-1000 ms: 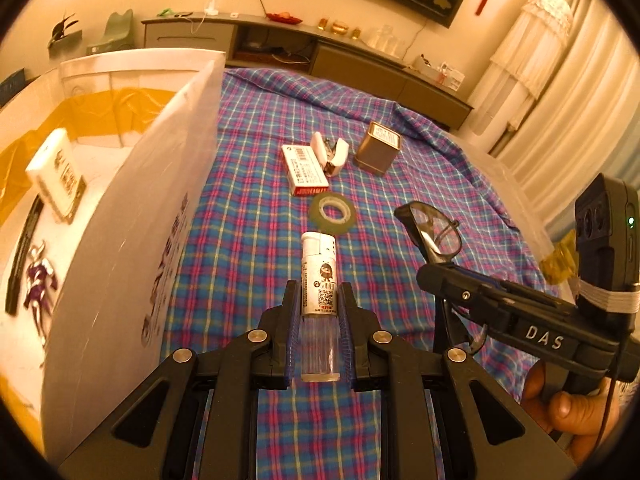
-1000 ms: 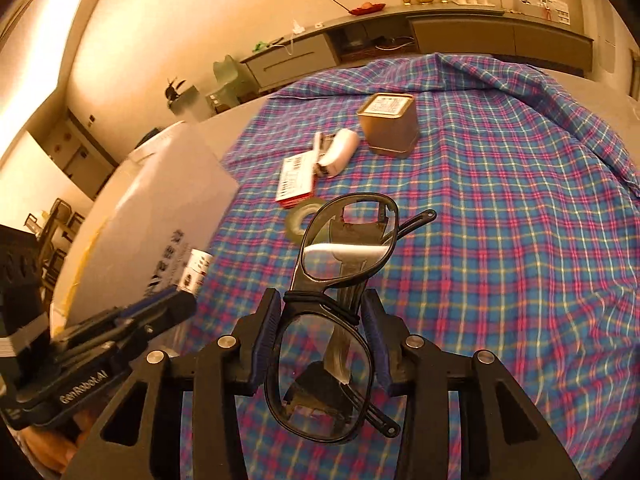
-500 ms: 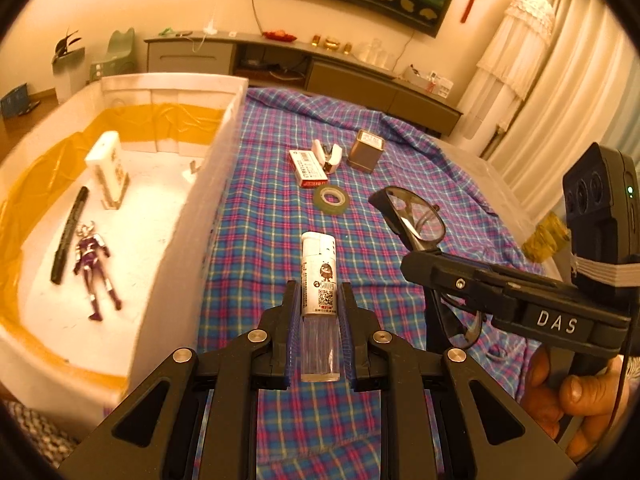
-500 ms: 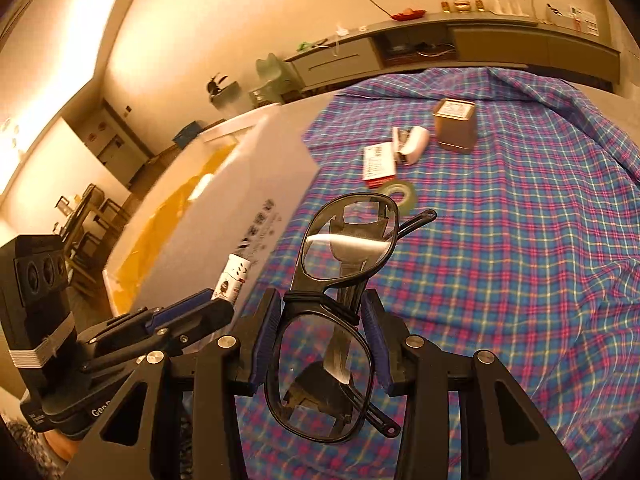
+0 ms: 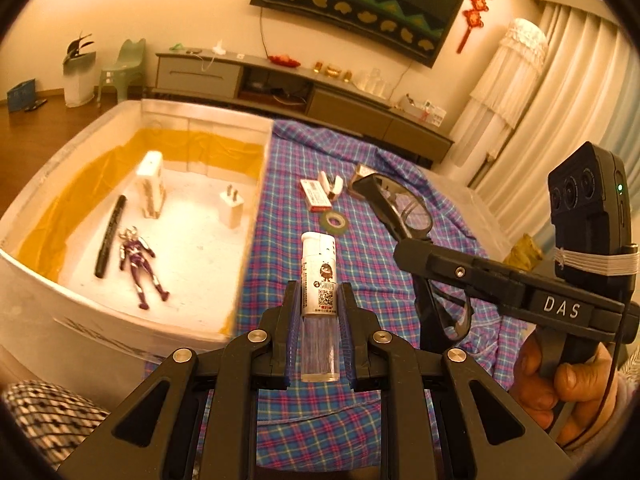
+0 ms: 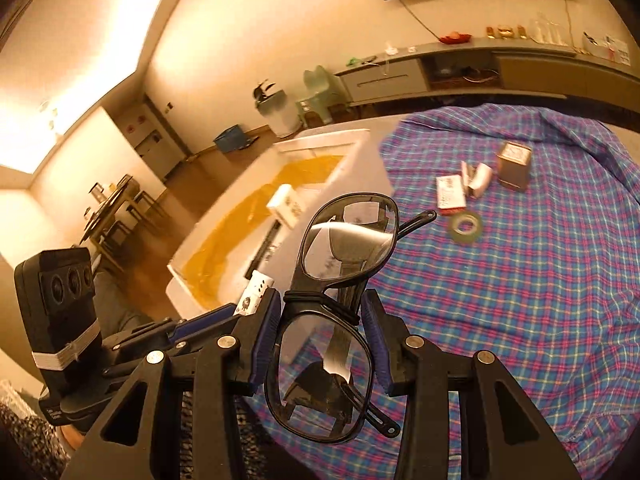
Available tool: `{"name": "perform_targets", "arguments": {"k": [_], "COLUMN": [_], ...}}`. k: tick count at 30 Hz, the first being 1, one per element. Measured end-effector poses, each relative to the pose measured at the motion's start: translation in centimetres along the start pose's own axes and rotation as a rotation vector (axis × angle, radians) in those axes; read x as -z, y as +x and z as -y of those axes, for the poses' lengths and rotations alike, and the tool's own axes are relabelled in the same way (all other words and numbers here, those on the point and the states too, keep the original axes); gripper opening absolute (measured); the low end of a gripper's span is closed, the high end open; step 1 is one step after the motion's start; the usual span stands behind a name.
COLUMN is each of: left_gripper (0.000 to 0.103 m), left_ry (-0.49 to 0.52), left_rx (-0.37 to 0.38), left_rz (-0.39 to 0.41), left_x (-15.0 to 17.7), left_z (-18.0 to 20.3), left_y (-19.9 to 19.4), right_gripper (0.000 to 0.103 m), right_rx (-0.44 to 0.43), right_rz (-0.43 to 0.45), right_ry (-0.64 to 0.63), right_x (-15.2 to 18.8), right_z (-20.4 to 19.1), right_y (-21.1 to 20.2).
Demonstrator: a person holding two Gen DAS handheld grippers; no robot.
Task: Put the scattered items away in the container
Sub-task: 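Lift the bottle and glasses and move them toward the box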
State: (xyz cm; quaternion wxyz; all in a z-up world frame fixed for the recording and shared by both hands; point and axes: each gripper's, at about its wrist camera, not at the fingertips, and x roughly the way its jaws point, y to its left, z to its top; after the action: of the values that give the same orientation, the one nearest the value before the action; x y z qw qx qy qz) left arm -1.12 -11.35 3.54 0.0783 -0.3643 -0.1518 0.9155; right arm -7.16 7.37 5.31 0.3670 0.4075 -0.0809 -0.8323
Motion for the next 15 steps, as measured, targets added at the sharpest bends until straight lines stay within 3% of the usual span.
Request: {"name": "perform_targets", "arguments": {"k": [15], "left_gripper": [0.019], "left_ry": [-0.076], "left_rx": [-0.07], "left_rz": [0.05], "left_x": [-3.6], "left_z": [-6.5], "left_y": [-2.8], "right_gripper": [0.043], "right_rx": [-0.073], "right_rz": [-0.027], "right_ry": [-0.077], "right_x": [-2.8], "right_z": [-4.4], "right_y": [2.6]}}
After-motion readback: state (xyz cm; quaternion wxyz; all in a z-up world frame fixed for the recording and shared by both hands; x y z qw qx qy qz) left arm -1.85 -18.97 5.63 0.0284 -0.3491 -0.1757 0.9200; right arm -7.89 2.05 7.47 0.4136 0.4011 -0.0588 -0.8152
